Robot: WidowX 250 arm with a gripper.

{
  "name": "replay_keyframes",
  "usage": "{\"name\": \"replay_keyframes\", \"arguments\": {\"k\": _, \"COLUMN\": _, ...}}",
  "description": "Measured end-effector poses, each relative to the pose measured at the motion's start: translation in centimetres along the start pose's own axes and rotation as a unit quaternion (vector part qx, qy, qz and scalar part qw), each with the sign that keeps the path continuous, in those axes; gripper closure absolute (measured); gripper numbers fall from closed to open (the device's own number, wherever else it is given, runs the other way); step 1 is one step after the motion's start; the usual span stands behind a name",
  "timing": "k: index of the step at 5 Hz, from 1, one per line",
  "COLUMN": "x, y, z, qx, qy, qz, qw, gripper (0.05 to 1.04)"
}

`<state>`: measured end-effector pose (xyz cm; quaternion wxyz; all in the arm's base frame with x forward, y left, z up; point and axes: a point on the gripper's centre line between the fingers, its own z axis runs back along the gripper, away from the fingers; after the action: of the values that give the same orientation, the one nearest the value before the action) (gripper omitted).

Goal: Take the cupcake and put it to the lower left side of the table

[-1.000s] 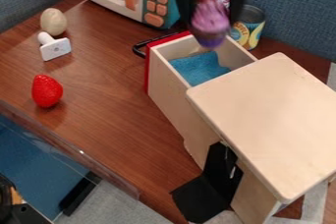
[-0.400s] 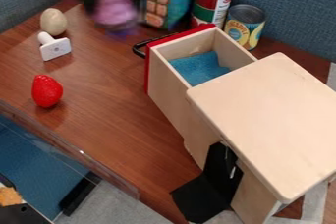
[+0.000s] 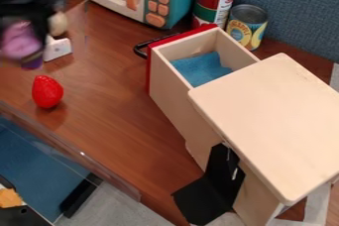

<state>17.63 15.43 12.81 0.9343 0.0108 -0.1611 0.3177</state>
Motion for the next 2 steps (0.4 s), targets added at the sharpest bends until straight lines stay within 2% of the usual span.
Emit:
{"name": "replay_keyframes", "arguments": {"k": 1, "x": -0.2, "y": 4.3, "z": -0.6, "qx": 0.018, "qy": -0.004, "qz": 0.028, "qw": 0.9994, "gripper": 0.258}}
{"name": "replay_keyframes", "arguments": {"k": 2, "x": 0.6, "y": 8.0, "z": -0.9, "qx": 0.033, "qy": 0.001, "qz": 0.069, "qw": 0.9971, "gripper": 0.258}}
